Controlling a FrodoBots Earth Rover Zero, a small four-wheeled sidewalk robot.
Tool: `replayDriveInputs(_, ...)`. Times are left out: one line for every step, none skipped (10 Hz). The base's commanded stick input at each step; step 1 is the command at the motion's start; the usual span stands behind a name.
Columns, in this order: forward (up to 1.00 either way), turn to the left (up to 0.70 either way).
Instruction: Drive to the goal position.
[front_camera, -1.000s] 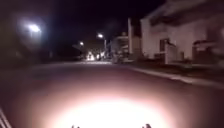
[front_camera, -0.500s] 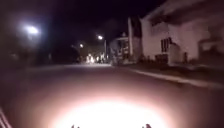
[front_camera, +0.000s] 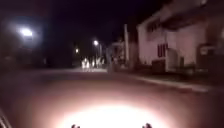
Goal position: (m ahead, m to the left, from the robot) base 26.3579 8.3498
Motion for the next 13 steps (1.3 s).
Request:
replayDriveInputs(0.85, 0.00)
replayDriveInputs(0.85, 0.00)
replayDriveInputs(0.85, 0.00)
replayDriveInputs(0.85, 0.00)
replayDriveInputs(0.85, 0.00)
replayDriveInputs(0.85, 0.00)
replayDriveInputs(0.85, 0.00)
replayDriveInputs(0.85, 0.00)
replayDriveInputs(0.85, 0.00)
replayDriveInputs(0.85, 0.00)
replayDriveInputs(0.85, 0.00)
replayDriveInputs(0.85, 0.00)
replayDriveInputs(0.85, 0.00)
